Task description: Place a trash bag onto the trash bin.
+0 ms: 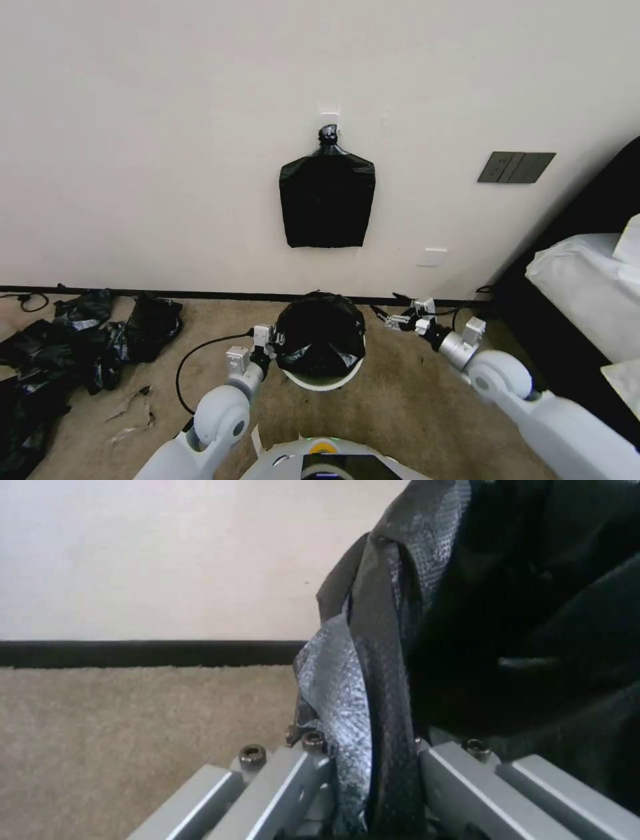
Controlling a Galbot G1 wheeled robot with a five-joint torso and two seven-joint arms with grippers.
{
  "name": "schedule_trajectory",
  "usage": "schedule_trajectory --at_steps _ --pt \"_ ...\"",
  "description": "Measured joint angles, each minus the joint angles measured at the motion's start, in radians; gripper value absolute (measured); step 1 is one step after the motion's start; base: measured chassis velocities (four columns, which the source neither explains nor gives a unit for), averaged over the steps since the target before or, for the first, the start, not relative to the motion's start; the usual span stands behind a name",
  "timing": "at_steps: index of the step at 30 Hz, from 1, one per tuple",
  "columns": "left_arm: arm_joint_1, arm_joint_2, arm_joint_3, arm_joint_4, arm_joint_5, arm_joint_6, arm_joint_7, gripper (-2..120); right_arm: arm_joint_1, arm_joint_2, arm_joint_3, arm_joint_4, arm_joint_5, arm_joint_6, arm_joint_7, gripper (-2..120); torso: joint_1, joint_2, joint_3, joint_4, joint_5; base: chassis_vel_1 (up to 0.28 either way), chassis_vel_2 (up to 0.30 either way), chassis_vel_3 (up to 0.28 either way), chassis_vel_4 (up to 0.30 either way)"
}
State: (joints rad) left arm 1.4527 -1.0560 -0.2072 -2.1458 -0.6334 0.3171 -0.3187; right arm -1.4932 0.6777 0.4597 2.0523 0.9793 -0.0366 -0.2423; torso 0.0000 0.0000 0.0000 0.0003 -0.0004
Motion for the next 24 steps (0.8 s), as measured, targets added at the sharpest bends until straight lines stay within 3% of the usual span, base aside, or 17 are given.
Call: schedule_trajectory --at_steps 4,11,19,24 --pt "-0.016 -0.004 -0.006 0.002 -0.036 0.016 -0.027 1 -0.089 0.065 0.004 0.097 -0.017 -0.013 0.026 100 0.0 0.0 0.0 -0.0005 0.0002 0.0 0.0 0.0 0.0" --pt "-0.027 -0.004 -0.004 0.001 -0.052 0.026 -0.038 1 -0.12 0.121 -0.027 0.128 -0.077 -0.017 0.045 100 0.0 0.0 0.0 -0.0002 0.0002 0.0 0.0 0.0 0.0" --pt "-0.037 0.006 0.004 -0.003 -0.059 0.032 -0.04 1 -0.104 0.149 -0.078 0.116 -0.13 -0.014 0.093 75 0.0 0.0 0.0 -0.0002 0.0004 0.0 0.0 0.0 0.0" --pt "-0.045 0.014 0.002 -0.004 -0.065 0.032 -0.04 1 -0.091 0.138 -0.092 0.114 -0.13 -0.013 0.114 51 0.0 0.0 0.0 -0.0004 0.0003 0.0 0.0 0.0 0.0"
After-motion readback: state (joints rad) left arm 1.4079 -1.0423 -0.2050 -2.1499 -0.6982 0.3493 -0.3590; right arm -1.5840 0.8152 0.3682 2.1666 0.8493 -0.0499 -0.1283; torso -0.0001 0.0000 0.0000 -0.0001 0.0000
